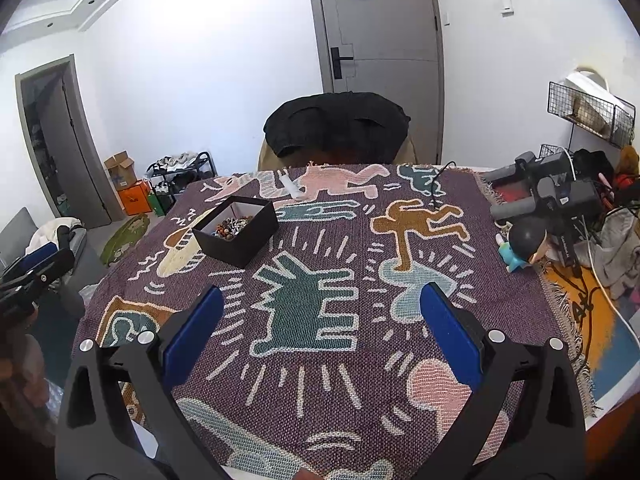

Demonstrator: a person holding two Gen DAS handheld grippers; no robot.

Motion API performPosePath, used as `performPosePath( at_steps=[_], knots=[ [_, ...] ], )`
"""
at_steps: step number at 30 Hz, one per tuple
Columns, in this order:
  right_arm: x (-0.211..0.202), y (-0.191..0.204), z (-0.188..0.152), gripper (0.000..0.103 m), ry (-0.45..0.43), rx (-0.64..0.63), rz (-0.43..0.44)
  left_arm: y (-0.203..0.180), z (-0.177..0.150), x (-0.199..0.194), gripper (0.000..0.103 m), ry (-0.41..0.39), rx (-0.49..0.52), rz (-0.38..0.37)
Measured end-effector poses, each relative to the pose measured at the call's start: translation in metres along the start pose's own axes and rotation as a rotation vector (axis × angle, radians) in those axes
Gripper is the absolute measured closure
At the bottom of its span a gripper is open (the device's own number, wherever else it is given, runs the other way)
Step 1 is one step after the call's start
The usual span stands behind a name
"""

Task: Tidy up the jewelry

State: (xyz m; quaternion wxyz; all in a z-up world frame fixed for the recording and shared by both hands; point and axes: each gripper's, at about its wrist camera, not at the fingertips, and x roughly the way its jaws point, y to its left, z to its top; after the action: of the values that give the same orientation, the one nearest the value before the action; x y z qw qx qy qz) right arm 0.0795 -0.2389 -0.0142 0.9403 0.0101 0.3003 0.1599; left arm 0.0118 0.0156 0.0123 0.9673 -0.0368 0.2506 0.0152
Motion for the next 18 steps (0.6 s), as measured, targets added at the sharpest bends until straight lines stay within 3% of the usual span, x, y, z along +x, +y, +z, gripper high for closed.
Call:
performPosePath(
  at_steps=[18],
  knots=[
    [0.0086, 0.0048, -0.0076, 0.005, 0.017, -0.008, 0.000, -0.0007, -0.0079, -0.0035, 0.008, -0.010, 0.002, -0.005]
  ],
)
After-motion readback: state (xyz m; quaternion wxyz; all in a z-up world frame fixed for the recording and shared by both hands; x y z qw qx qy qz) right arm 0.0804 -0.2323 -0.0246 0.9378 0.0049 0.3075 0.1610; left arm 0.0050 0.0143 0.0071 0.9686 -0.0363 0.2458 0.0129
